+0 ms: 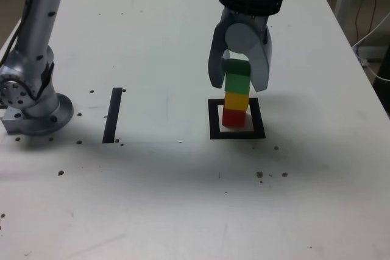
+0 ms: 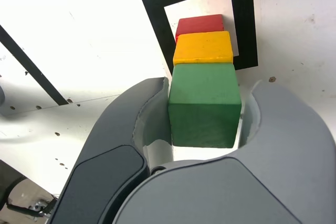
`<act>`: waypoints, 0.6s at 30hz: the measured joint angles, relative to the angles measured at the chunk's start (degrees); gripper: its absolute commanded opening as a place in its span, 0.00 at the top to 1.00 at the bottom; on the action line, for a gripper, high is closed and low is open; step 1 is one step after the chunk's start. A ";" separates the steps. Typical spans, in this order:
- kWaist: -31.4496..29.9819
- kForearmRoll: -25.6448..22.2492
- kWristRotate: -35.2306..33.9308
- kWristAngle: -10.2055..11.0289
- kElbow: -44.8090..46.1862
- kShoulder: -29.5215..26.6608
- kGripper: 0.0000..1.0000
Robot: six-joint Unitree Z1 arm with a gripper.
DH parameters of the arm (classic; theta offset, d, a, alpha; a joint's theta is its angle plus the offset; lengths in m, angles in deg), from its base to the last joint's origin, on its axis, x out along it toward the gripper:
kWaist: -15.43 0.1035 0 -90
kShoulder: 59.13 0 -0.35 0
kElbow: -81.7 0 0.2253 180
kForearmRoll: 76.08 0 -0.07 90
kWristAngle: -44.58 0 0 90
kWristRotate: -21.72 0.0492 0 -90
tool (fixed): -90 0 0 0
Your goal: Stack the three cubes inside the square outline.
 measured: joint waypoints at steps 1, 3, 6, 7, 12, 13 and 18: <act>0.00 0.01 0.01 -0.01 0.06 0.00 0.00; 0.00 0.01 0.09 -0.01 0.08 0.00 0.00; 0.00 0.05 0.13 0.00 0.08 0.00 0.00; 0.00 0.06 0.14 0.03 0.08 0.00 0.00; 0.00 0.07 0.12 1.61 0.99 -1.03 0.00; 0.00 0.06 0.04 2.14 1.40 -1.72 0.00; 0.01 -0.09 -1.40 4.47 4.23 -6.52 0.00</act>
